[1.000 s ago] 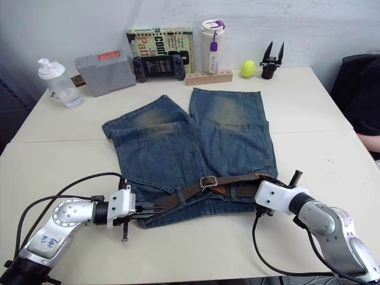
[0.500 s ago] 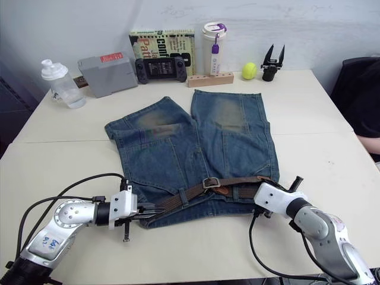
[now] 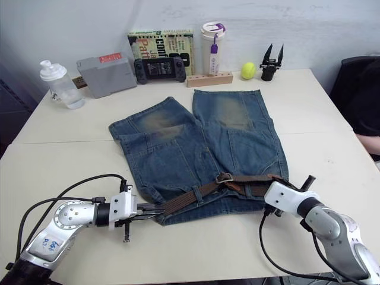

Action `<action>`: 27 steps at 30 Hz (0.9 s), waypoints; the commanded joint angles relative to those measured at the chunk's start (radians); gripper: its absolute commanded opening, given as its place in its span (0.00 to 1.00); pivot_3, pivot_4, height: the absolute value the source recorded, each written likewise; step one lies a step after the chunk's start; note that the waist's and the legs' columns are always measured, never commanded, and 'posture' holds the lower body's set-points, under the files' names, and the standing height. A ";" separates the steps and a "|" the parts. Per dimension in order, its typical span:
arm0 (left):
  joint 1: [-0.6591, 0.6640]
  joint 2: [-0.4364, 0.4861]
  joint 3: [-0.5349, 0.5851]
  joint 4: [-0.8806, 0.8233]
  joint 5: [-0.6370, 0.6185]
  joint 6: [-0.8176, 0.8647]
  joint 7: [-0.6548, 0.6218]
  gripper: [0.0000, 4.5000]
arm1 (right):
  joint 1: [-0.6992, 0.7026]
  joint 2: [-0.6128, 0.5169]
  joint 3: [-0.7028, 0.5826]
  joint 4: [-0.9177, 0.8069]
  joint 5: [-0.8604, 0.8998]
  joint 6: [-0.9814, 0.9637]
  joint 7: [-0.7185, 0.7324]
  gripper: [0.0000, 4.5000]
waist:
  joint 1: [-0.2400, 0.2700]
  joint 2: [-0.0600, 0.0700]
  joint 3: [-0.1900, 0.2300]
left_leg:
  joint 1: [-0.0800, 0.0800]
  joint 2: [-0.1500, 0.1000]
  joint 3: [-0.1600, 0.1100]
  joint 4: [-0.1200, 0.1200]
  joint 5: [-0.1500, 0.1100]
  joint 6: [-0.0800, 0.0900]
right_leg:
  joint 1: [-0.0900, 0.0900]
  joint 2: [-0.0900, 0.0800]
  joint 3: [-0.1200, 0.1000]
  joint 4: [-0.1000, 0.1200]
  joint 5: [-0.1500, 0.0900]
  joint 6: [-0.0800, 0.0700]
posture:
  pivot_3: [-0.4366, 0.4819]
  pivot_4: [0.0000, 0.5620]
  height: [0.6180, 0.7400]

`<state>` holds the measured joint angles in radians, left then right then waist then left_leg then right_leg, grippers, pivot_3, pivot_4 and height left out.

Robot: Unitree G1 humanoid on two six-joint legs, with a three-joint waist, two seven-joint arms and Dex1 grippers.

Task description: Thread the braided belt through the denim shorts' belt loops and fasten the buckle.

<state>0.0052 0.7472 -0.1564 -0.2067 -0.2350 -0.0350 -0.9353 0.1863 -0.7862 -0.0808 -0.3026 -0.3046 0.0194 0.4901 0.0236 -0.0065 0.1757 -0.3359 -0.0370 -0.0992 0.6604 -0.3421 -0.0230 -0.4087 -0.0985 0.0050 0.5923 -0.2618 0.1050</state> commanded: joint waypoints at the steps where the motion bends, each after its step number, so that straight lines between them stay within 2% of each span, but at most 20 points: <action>1: 0.018 0.025 0.031 0.045 0.013 0.019 -0.022 0.01 | -0.001 0.007 0.064 -0.068 0.028 -0.011 0.075 0.00 | -0.001 0.000 0.000 | 0.000 0.001 0.000 -0.001 0.000 0.000 | 0.000 0.001 0.000 0.000 0.000 0.000 | 0.48 0.27 0.71; 2: 0.019 0.029 0.042 0.042 0.005 0.021 -0.029 0.01 | -0.008 0.017 0.064 -0.070 0.031 0.006 0.075 0.00 | -0.002 0.000 0.000 | 0.000 0.002 0.000 -0.001 0.000 0.000 | 0.000 0.002 0.000 0.000 0.000 0.000 | 0.48 0.27 0.71; 3: 0.020 0.031 0.049 0.039 0.001 0.023 -0.033 0.00 | -0.013 0.024 0.063 -0.072 0.034 0.019 0.076 0.19 | -0.003 0.000 0.000 | 0.000 0.002 0.000 -0.001 0.000 -0.001 | 0.000 0.002 -0.001 0.000 0.000 0.000 | 0.48 0.27 0.71; 4: 0.021 0.037 0.062 0.033 -0.010 0.027 -0.041 0.00 | -0.022 0.031 0.057 -0.072 0.044 0.043 0.082 0.25 | -0.004 0.000 0.000 | 0.000 0.003 0.000 -0.001 0.000 -0.001 | 0.000 0.003 -0.001 0.000 0.000 0.000 | 0.48 0.27 0.71; 11: 0.032 0.075 0.159 -0.022 -0.102 0.080 -0.078 0.00 | -0.037 0.006 -0.059 -0.112 0.185 0.113 0.173 0.98 | -0.008 -0.001 0.001 | 0.001 0.006 0.000 -0.002 -0.001 -0.003 | -0.002 0.005 -0.002 0.001 -0.001 -0.001 | 0.48 0.27 0.71; 15: 0.020 0.083 0.222 -0.078 -0.208 0.181 -0.095 0.00 | 0.012 -0.023 -0.130 -0.223 0.411 0.104 0.335 0.99 | -0.007 -0.001 0.004 | 0.000 0.006 0.000 -0.002 -0.002 -0.002 | -0.005 0.005 -0.002 0.000 0.000 0.001 | 0.48 0.27 0.71; 18: -0.021 0.072 0.247 -0.108 -0.284 0.268 -0.086 0.00 | 0.084 -0.047 -0.123 -0.273 0.473 0.128 0.413 0.99 | 0.000 0.000 0.005 | 0.000 0.006 -0.001 -0.002 -0.002 -0.002 | -0.005 0.004 -0.003 0.000 0.002 0.004 | 0.48 0.27 0.71; 21: -0.066 0.054 0.252 -0.145 -0.338 0.342 -0.067 0.00 | 0.100 -0.035 -0.102 -0.290 0.492 0.158 0.407 0.99 | 0.000 -0.001 0.005 | 0.000 0.006 -0.001 -0.001 -0.003 -0.002 | -0.004 0.004 -0.003 -0.001 0.002 0.004 | 0.48 0.27 0.71; 27: -0.076 0.035 0.243 -0.201 -0.342 0.391 -0.045 0.00 | 0.076 0.005 -0.034 -0.219 0.325 0.093 0.279 0.99 | -0.012 -0.001 0.006 | 0.000 0.005 0.002 -0.001 -0.003 -0.003 | -0.004 0.004 0.000 -0.001 0.001 0.002 | 0.48 0.27 0.71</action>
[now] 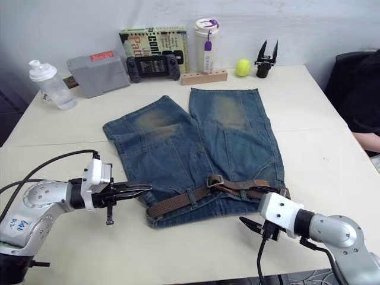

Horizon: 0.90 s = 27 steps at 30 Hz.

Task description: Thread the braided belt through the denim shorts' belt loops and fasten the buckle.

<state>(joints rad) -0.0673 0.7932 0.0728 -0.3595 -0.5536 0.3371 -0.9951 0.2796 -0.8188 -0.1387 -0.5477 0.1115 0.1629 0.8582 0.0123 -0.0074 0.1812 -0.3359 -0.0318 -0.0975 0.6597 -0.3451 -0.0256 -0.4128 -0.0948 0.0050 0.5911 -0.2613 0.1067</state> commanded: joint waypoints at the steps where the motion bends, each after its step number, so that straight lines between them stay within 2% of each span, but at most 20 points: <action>1: -0.004 -0.013 0.015 -0.053 -0.023 0.023 0.016 0.00 | -0.018 0.048 0.029 0.034 -0.102 -0.055 -0.107 0.99 | 0.000 0.000 0.000 | 0.000 0.000 0.000 0.000 0.000 0.000 | 0.000 0.000 -0.001 0.000 0.000 0.000 | 0.48 0.27 0.71; 9: -0.018 -0.026 0.004 -0.070 -0.005 0.033 0.018 0.00 | -0.013 0.084 0.091 0.086 -0.216 -0.076 -0.186 0.99 | 0.001 -0.001 0.000 | 0.000 0.000 0.000 0.000 0.000 -0.001 | 0.000 0.000 -0.001 0.000 0.000 -0.001 | 0.48 0.27 0.71; 19: -0.014 -0.036 -0.012 -0.091 0.011 0.031 0.029 0.00 | -0.034 0.168 0.200 0.118 -0.327 -0.012 -0.279 0.02 | -0.013 -0.004 -0.002 | 0.000 0.001 0.000 0.000 0.000 -0.001 | 0.001 0.001 0.000 0.000 -0.001 -0.003 | 0.48 0.27 0.71; 27: -0.013 -0.055 0.000 -0.076 0.016 0.031 0.048 0.00 | -0.123 0.244 0.339 0.068 -0.344 0.077 -0.253 0.01 | -0.020 -0.007 -0.004 | 0.001 0.003 -0.001 0.000 -0.001 -0.003 | 0.002 0.003 0.000 0.001 -0.002 -0.003 | 0.48 0.27 0.71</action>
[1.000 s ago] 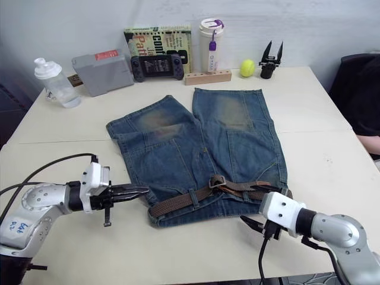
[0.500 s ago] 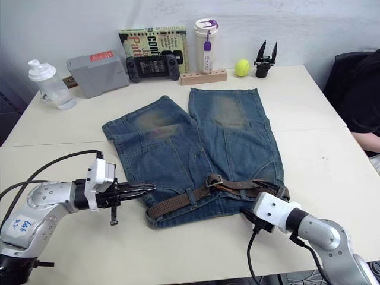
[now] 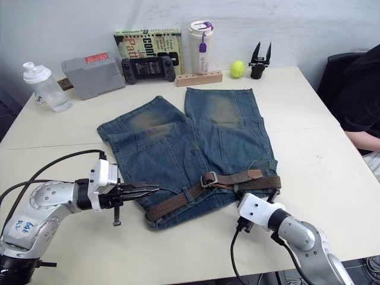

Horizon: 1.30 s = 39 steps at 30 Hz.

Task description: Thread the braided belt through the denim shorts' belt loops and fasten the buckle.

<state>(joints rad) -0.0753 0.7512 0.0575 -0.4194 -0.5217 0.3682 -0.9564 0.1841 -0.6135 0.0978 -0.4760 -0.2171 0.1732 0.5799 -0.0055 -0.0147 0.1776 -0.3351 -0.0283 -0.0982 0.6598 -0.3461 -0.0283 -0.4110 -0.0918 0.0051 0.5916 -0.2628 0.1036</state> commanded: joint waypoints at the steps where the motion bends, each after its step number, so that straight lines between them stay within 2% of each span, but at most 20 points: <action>1: -0.005 -0.016 0.018 -0.015 -0.021 0.004 0.009 0.00 | -0.038 0.050 0.120 -0.013 -0.016 0.088 0.032 0.01 | -0.005 0.000 0.000 | 0.000 0.001 0.000 0.000 0.000 0.000 | 0.000 0.001 0.000 0.000 0.000 0.000 | 0.48 0.27 0.71; 6: -0.001 -0.016 0.040 -0.029 -0.062 0.057 0.012 0.00 | -0.041 0.055 0.192 -0.083 -0.004 0.232 0.091 0.01 | -0.008 0.000 0.000 | 0.001 0.009 -0.001 0.000 -0.003 -0.005 | -0.002 0.010 0.000 0.002 0.001 0.001 | 0.48 0.27 0.71; 8: 0.020 0.013 0.035 -0.025 -0.013 0.034 0.001 0.00 | -0.036 0.054 0.203 -0.135 0.017 0.318 0.112 0.01 | -0.009 0.000 0.000 | 0.002 0.013 -0.001 0.000 -0.004 -0.007 | -0.003 0.013 -0.001 0.005 0.001 0.001 | 0.48 0.27 0.71; 12: 0.070 0.052 0.036 0.012 0.091 -0.070 -0.012 0.28 | -0.048 0.058 0.219 -0.193 0.028 0.416 0.113 0.00 | -0.010 0.001 0.000 | 0.002 0.016 -0.001 -0.004 -0.005 -0.009 | -0.004 0.015 -0.003 0.006 -0.001 -0.002 | 0.48 0.27 0.71; 14: 0.099 0.058 0.040 0.031 0.146 -0.144 -0.008 0.48 | -0.057 0.062 0.232 -0.211 0.028 0.450 0.106 0.00 | -0.010 0.001 0.000 | 0.002 0.016 -0.001 -0.005 -0.005 -0.009 | -0.005 0.016 -0.004 0.006 -0.001 -0.003 | 0.48 0.27 0.71; 15: 0.117 0.055 0.043 0.038 0.182 -0.195 0.004 0.55 | -0.062 0.058 0.242 -0.221 0.020 0.463 0.104 0.00 | -0.011 0.001 0.001 | 0.002 0.016 0.000 -0.005 -0.005 -0.009 | -0.005 0.016 -0.004 0.005 -0.001 -0.003 | 0.48 0.27 0.71; 16: 0.130 0.048 0.048 0.048 0.221 -0.249 0.025 0.69 | -0.066 0.052 0.250 -0.227 0.016 0.472 0.104 0.00 | -0.011 0.001 0.001 | 0.002 0.016 0.000 -0.006 -0.005 -0.009 | -0.005 0.016 -0.003 0.005 -0.001 -0.003 | 0.48 0.27 0.71; 17: 0.144 0.039 0.052 0.058 0.256 -0.299 0.044 0.73 | -0.067 0.049 0.254 -0.232 0.015 0.478 0.102 0.00 | -0.012 0.001 0.000 | 0.002 0.017 0.000 -0.006 -0.005 -0.009 | -0.005 0.016 -0.003 0.004 -0.002 -0.003 | 0.48 0.27 0.71; 20: 0.176 0.011 0.063 0.062 0.302 -0.396 0.081 0.99 | -0.067 0.045 0.258 -0.240 0.019 0.492 0.099 0.00 | -0.011 0.001 0.000 | 0.002 0.017 0.000 -0.007 -0.005 -0.009 | -0.005 0.015 -0.003 0.004 -0.001 -0.003 | 0.48 0.27 0.71; 25: 0.177 -0.052 0.046 0.089 0.430 -0.572 0.178 0.99 | -0.074 0.052 0.277 -0.230 0.022 0.494 0.089 0.00 | -0.009 0.001 0.000 | 0.002 0.017 0.000 -0.007 -0.005 -0.009 | -0.006 0.015 -0.003 0.003 -0.001 -0.003 | 0.48 0.27 0.71; 30: 0.181 -0.060 0.018 0.143 0.559 -0.710 0.231 0.99 | -0.082 0.052 0.285 -0.228 0.024 0.498 0.083 0.00 | -0.010 0.001 0.000 | 0.002 0.017 0.001 -0.007 -0.005 -0.009 | -0.005 0.016 -0.003 0.003 -0.001 -0.002 | 0.48 0.27 0.71; 39: 0.223 -0.030 0.038 0.194 0.574 -0.752 0.238 0.99 | -0.090 0.048 0.272 -0.223 0.030 0.506 0.080 0.00 | -0.014 0.001 0.000 | 0.002 0.017 0.001 -0.007 -0.005 -0.009 | -0.005 0.016 -0.003 0.004 -0.001 -0.002 | 0.48 0.27 0.71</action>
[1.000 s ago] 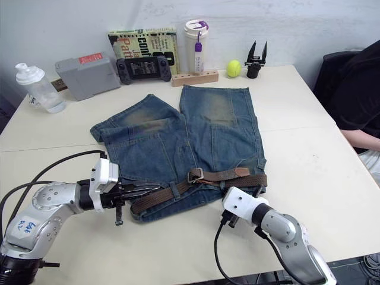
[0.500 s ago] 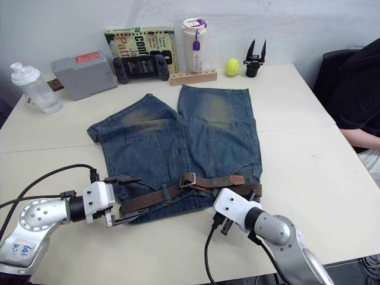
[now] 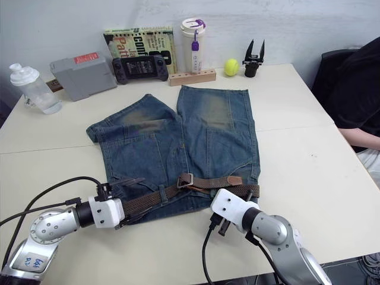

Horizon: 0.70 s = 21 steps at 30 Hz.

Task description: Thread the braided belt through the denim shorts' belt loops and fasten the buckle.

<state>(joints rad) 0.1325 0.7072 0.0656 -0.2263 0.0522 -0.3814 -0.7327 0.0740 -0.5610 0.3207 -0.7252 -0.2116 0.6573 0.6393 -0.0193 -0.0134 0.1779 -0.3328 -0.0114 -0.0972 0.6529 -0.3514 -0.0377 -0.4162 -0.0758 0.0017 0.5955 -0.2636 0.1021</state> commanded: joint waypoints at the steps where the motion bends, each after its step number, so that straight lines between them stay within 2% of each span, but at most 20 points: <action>1: 0.018 0.015 0.034 0.004 -0.001 0.000 0.019 0.99 | 0.018 -0.003 0.048 0.028 0.025 0.022 0.020 0.00 | 0.000 0.000 0.000 | 0.000 0.000 0.000 0.000 0.000 0.000 | 0.000 0.000 0.000 0.000 0.000 0.000 | 0.48 0.27 0.71; 8: 0.051 0.037 0.044 0.069 0.052 -0.002 0.060 0.99 | 0.007 -0.007 0.045 0.036 0.025 0.023 0.015 0.00 | -0.006 0.001 -0.001 | 0.001 0.000 0.000 0.000 0.000 0.000 | 0.000 0.000 0.000 0.001 0.000 0.000 | 0.48 0.27 0.71; 9: 0.056 0.040 0.043 0.073 0.056 -0.003 0.066 0.86 | 0.006 -0.009 0.044 0.037 0.025 0.022 0.015 0.00 | -0.006 0.001 -0.001 | 0.001 0.000 0.000 0.000 0.000 0.000 | 0.001 0.000 0.000 0.001 0.000 0.000 | 0.48 0.27 0.71; 10: 0.061 0.043 0.041 0.078 0.060 -0.008 0.070 0.82 | 0.005 -0.008 0.044 0.038 0.026 0.023 0.014 0.00 | -0.006 0.001 -0.001 | 0.003 0.000 0.000 0.000 0.000 0.000 | 0.001 0.000 0.000 0.001 0.000 0.000 | 0.48 0.27 0.71; 11: 0.064 0.045 0.039 0.081 0.062 -0.012 0.072 0.70 | 0.003 -0.008 0.044 0.038 0.027 0.024 0.014 0.00 | -0.006 0.001 -0.001 | 0.004 0.000 0.000 -0.001 0.000 0.000 | 0.002 0.000 0.000 0.001 0.000 0.000 | 0.48 0.27 0.71; 14: 0.079 0.052 0.040 0.084 0.079 -0.013 0.087 0.44 | 0.003 -0.008 0.046 0.038 0.028 0.024 0.014 0.00 | -0.005 0.001 -0.001 | 0.007 0.000 0.000 -0.001 0.000 0.000 | 0.004 0.000 0.000 0.001 -0.001 -0.001 | 0.48 0.27 0.71; 18: 0.091 0.059 0.046 0.094 0.093 -0.006 0.112 0.03 | 0.002 -0.009 0.049 0.040 0.028 0.023 0.014 0.00 | -0.006 0.001 -0.001 | 0.010 0.000 0.001 -0.002 0.000 0.000 | 0.005 0.000 0.001 0.001 -0.001 -0.001 | 0.48 0.27 0.71; 21: 0.093 0.046 0.065 0.115 0.087 -0.002 0.149 0.01 | 0.002 -0.008 0.051 0.044 0.028 0.020 0.012 0.00 | -0.006 0.002 -0.001 | 0.012 0.001 0.001 -0.003 0.000 0.000 | 0.005 0.000 0.001 0.001 -0.001 -0.001 | 0.48 0.27 0.71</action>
<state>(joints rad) 0.2092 0.7491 0.0852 -0.1499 0.1217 -0.4049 -0.6097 0.0529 -0.5610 0.3436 -0.7082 -0.2006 0.6569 0.6391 -0.0254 -0.0119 0.1773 -0.3211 -0.0100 -0.0966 0.6499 -0.3514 -0.0377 -0.4112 -0.0761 0.0025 0.5967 -0.2645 0.1009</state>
